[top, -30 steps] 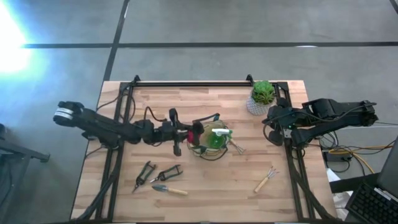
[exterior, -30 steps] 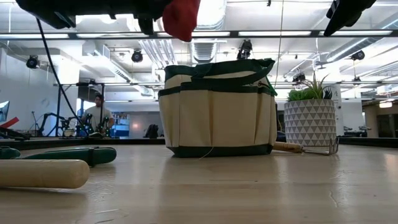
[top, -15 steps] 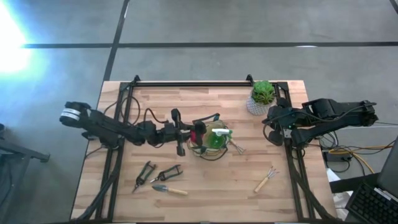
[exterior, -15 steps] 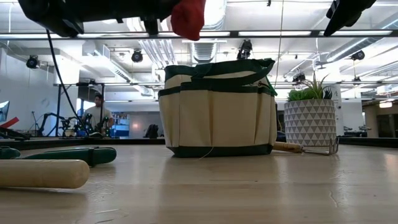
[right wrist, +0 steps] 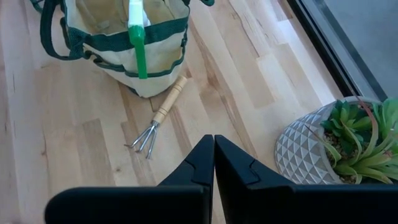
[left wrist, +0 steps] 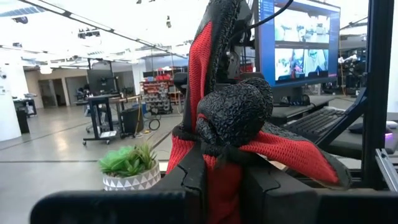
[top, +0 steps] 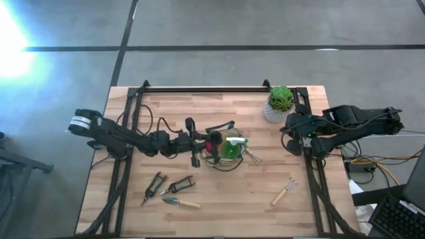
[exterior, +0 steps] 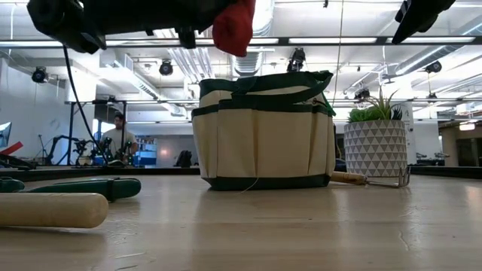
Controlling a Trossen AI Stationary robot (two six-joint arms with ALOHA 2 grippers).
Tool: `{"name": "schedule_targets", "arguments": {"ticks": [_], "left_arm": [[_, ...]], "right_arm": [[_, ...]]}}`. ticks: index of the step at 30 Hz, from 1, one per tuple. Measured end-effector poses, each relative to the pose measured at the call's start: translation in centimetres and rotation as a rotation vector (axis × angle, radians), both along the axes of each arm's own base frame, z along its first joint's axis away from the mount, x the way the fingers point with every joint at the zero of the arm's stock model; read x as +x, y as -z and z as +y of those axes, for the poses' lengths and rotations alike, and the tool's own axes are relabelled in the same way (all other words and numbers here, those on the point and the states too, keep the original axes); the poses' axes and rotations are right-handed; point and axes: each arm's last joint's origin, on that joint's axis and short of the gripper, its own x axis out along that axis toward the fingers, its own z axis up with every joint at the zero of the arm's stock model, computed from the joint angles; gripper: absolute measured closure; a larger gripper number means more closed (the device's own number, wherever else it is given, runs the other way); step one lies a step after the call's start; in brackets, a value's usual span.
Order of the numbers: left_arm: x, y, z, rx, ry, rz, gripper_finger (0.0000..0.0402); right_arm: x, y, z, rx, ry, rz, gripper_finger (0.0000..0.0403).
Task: Pick & Place Garden tools in Gardening bag
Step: Put the red gloves into the light brown gardening bag
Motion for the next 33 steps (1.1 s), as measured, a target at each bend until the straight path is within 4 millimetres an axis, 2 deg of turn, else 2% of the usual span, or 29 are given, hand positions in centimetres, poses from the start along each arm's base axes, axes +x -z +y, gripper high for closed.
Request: {"name": "schedule_targets", "arguments": {"ticks": [13,33], "left_arm": [[0.6,1.1,0.0,-0.003,-0.018,0.012,0.0353],[0.4,2.3,0.0,-0.012,-0.013,0.085,0.0352]], "right_arm": [[0.0,0.0,0.0,0.000,0.000,0.000,0.0394],[0.0,0.0,0.0,0.000,0.000,-0.001,0.0394]]}}
